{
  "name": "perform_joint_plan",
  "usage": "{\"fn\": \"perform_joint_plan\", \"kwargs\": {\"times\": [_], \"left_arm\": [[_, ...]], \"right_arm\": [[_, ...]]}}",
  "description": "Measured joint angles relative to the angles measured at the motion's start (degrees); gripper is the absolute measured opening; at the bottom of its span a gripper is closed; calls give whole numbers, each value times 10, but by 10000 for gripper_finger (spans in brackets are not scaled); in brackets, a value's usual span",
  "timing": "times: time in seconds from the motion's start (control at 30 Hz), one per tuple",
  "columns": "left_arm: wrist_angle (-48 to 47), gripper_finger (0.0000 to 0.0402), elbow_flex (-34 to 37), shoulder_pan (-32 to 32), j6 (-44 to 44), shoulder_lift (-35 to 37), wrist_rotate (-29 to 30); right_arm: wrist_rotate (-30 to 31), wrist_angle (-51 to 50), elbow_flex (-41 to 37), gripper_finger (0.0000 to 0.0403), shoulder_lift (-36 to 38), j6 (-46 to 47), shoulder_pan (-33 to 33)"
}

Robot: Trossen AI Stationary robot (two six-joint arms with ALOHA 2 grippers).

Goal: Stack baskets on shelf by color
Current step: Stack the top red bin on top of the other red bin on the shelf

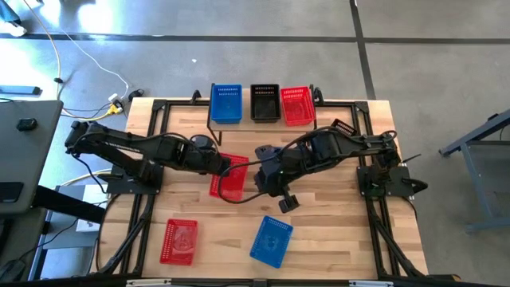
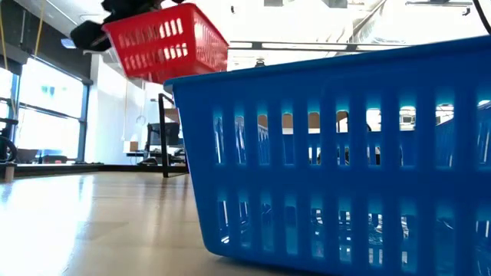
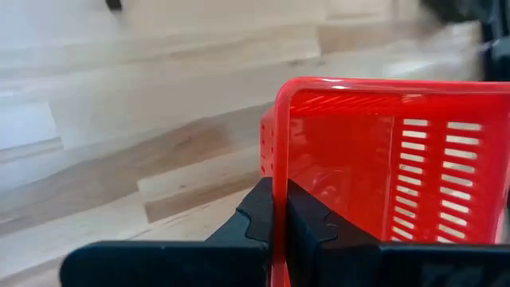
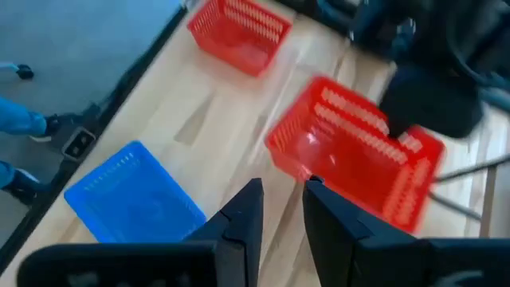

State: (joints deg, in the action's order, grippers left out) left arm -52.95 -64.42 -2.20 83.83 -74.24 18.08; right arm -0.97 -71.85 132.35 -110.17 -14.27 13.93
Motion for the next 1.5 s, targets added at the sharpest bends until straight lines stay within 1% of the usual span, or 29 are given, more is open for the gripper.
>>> {"fn": "perform_joint_plan", "kwargs": {"times": [0.3,0.4,0.53,0.67,0.73,0.83,0.97,1.1,1.2,1.3,1.5], "left_arm": [[-30,1,-58,19,-11,0,10],[-30,1,-69,26,-11,0,21],[-30,0,-73,36,-15,0,28],[-30,0,-73,41,-15,-5,44],[-30,0,-73,43,-15,-7,48],[-30,0,-73,45,-14,-11,55],[-29,0,-73,50,-9,-12,57],[-29,0,-73,55,-10,-16,57],[-29,0,-73,56,-11,-15,53],[-28,0,-73,56,-11,-15,53],[-20,0,-73,56,-11,-15,46]], "right_arm": [[-10,108,0,79,-11,-2,-2],[-10,124,0,79,-20,-25,-2],[-6,133,0,79,-35,-25,-1],[20,129,0,79,-50,-22,-1],[26,125,0,86,-57,-8,-2],[44,116,0,109,-70,8,-5],[105,110,0,147,-87,13,-5],[117,101,0,170,-100,24,-6],[139,95,0,174,-109,33,-8],[138,86,-2,172,-112,51,-9],[145,72,-6,165,-125,56,-9]]}}
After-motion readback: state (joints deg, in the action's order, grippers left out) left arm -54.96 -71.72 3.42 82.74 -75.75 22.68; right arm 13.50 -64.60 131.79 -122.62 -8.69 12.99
